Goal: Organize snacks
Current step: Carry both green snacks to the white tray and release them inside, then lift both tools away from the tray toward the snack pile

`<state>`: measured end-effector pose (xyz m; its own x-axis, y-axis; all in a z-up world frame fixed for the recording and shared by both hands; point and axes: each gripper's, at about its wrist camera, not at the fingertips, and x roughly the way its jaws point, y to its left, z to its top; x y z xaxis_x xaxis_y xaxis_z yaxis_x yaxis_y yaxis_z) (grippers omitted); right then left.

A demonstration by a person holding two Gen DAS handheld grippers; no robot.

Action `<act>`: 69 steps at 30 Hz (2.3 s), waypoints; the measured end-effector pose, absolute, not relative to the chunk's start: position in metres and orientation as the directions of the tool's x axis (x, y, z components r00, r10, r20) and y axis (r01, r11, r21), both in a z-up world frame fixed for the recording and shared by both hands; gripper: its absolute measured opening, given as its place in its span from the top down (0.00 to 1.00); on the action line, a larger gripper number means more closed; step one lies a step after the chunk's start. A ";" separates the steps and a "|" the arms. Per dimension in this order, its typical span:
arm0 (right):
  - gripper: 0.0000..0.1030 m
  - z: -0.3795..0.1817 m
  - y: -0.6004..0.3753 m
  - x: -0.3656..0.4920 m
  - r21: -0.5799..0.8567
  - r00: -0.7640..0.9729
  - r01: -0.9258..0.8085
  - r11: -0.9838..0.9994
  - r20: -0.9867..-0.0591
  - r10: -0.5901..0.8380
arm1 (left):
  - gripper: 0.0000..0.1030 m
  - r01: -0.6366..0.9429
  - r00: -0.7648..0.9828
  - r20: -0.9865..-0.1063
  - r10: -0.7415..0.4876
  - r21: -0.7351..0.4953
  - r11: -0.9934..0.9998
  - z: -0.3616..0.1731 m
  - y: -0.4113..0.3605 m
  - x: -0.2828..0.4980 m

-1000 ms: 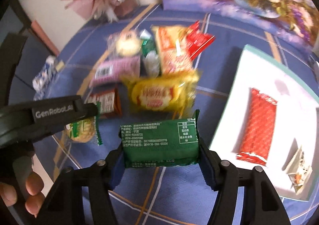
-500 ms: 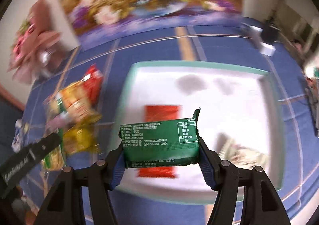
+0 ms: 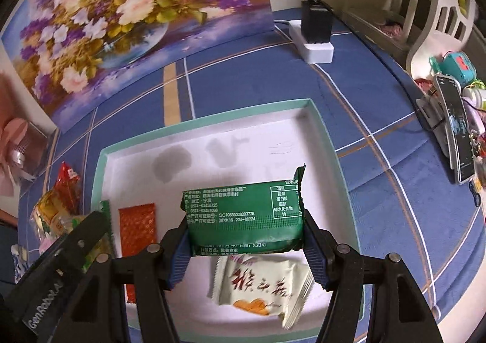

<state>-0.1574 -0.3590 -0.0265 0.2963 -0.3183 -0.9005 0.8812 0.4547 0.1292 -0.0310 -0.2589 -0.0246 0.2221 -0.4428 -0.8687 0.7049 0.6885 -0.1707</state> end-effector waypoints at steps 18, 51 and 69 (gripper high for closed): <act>0.00 -0.045 -0.352 -0.147 0.093 0.284 0.851 0.516 -0.909 -0.304 | 0.15 0.567 0.229 -0.908 -0.352 -0.169 0.806 -0.030 -0.215 0.007; 0.00 -0.035 -0.320 -0.138 0.240 0.403 0.830 0.504 -0.882 -0.245 | 0.00 0.470 0.409 -0.866 -0.287 -0.070 0.880 0.010 -0.132 0.045; 0.04 -0.002 -0.263 -0.073 0.199 0.466 0.743 0.639 -0.839 -0.280 | 0.00 0.149 0.431 -0.880 -0.202 -0.152 0.977 0.020 -0.001 0.126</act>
<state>-0.0729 -0.2631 -0.0016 0.4659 -0.2797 -0.8394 0.7426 0.6394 0.1991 0.1259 -0.0012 0.0198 0.4305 -0.2024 -0.8796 0.1490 0.9771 -0.1519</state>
